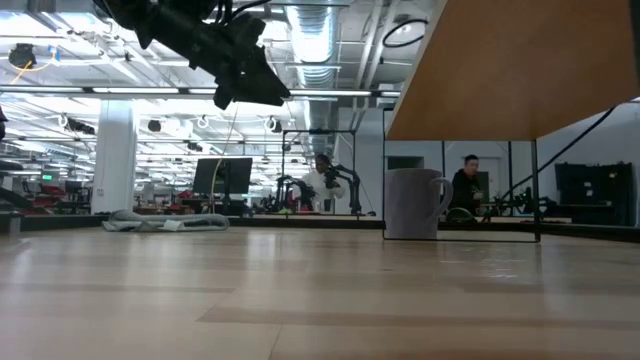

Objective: Stack small to large cups/mugs on shelf
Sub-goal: Put the blue mug on the shelf

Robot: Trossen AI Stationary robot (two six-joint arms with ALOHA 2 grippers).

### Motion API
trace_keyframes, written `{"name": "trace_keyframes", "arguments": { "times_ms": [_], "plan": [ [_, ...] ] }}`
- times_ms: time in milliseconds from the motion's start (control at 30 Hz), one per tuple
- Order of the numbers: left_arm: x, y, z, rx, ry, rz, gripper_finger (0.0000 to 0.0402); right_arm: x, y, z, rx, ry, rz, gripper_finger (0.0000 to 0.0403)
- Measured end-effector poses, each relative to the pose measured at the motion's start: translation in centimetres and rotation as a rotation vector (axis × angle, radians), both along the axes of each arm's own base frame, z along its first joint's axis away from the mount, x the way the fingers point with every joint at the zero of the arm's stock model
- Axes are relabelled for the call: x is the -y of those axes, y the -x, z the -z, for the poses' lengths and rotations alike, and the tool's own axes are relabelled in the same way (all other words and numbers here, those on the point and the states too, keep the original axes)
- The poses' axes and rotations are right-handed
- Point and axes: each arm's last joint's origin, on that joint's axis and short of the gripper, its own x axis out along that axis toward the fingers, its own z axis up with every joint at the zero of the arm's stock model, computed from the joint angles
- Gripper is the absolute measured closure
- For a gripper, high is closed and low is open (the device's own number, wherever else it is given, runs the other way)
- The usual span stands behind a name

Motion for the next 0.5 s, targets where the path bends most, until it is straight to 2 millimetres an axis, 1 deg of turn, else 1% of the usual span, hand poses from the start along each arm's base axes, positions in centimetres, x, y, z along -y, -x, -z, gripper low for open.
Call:
{"name": "trace_keyframes", "arguments": {
  "times_ms": [67, 167, 233, 333, 433, 500],
  "plan": [
    [0.0, 0.0, 0.0, 0.000, 0.000, 0.000, 0.0277, 0.0, -0.5, 0.6, -0.017, -0.020, -0.014, 0.0232],
    [0.0, 0.0, 0.0, 0.000, 0.000, 0.000, 0.0277, -0.4, -1.6, 1.2, -0.036, -0.043, -0.057, 0.0232],
    [0.0, 0.0, 0.0, 0.000, 0.000, 0.000, 0.0277, -1.1, -2.3, 1.7, -0.054, -0.061, -0.138, 0.0232],
    [0.0, 0.0, 0.0, 0.000, 0.000, 0.000, 0.0277, -2.5, -3.0, 1.8, -0.077, -0.058, -0.246, 0.0232],
    [0.0, 0.0, 0.0, -0.001, 0.000, -0.001, 0.0277, -3.6, -3.8, 1.8, -0.082, -0.057, -0.286, 0.0232],
    [0.0, 0.0, 0.0, 0.000, -0.001, -0.001, 0.0277, -4.0, -4.1, 1.8, -0.105, -0.040, -0.259, 0.0232]
  ]
}}
